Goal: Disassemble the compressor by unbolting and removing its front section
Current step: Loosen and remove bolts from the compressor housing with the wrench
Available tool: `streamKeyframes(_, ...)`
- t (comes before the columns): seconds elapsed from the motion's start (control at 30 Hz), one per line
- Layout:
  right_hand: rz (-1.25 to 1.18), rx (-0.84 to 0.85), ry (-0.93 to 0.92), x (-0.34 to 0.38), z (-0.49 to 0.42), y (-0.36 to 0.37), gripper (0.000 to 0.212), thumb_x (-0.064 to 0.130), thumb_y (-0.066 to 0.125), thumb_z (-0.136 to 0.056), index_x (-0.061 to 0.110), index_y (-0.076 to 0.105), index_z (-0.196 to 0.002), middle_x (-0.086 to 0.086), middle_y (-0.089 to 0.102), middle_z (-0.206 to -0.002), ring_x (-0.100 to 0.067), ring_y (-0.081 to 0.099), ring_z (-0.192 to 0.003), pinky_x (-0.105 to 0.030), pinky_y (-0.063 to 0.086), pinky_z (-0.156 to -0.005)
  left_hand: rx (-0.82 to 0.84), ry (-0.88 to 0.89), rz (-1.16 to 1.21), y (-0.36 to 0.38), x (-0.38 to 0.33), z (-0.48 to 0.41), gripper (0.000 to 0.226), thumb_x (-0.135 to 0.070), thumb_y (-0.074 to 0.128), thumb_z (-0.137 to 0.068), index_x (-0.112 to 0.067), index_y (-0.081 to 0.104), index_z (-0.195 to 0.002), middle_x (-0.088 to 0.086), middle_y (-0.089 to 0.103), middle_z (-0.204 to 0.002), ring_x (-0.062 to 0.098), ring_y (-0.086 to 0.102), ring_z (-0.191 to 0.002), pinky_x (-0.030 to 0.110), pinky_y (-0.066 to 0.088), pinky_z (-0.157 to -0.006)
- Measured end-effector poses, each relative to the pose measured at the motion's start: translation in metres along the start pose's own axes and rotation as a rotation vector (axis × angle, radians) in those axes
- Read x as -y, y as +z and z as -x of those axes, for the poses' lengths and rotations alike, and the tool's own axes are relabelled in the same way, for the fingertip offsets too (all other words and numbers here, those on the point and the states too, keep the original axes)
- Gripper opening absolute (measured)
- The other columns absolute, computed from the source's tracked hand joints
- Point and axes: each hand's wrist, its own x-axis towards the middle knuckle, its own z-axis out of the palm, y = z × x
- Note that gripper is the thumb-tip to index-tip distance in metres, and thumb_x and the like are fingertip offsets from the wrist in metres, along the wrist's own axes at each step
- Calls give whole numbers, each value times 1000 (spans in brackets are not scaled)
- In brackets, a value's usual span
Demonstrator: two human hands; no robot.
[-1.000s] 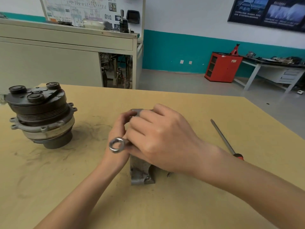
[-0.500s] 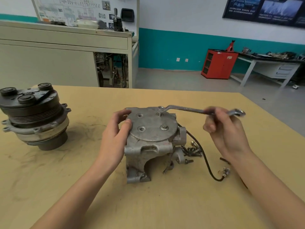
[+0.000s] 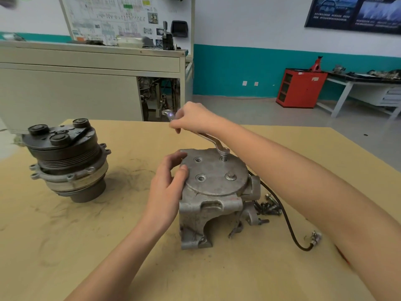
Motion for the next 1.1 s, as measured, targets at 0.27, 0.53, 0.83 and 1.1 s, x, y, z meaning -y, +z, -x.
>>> streamKeyframes(0.27, 615, -459, -754, 55, 123, 23, 32, 26, 48, -89, 11, 69, -70, -5, 61, -82, -23, 55, -79, -31, 28, -65, 39, -271, -24, 1, -1, 10, 21, -5, 39, -92, -16, 37, -74, -7, 30, -68, 8, 23, -58, 20, 26, -62)
streamKeyframes(0.53, -261, -835, -493, -65, 217, 27, 32, 21, 45, -91, 18, 73, -74, 5, 49, -71, -9, 44, -64, -22, 35, -60, -8, -30, 26, -3, 4, -3, 26, -16, 44, -101, -24, 54, -123, -11, 59, -118, -13, 58, -92, 7, 46, -74)
streamKeyframes(0.83, -1410, -614, 143, -129, 151, 4, 45, 22, 36, -96, 18, 69, -66, 4, 45, -51, -10, 40, -50, -27, 32, -59, -18, -34, 78, 2, 0, -2, 25, -14, 44, -101, -22, 54, -122, -15, 59, -113, -16, 58, -87, 5, 44, -71)
streamKeyframes(1.1, -1161, -210, 415, -123, 47, -15, 24, 21, 49, -96, 11, 68, -87, 3, 45, -63, -9, 40, -51, -22, 34, -47, -9, -32, 62, 0, 3, -3, 26, -18, 45, -100, -24, 53, -124, -17, 58, -117, -14, 58, -92, 7, 46, -72)
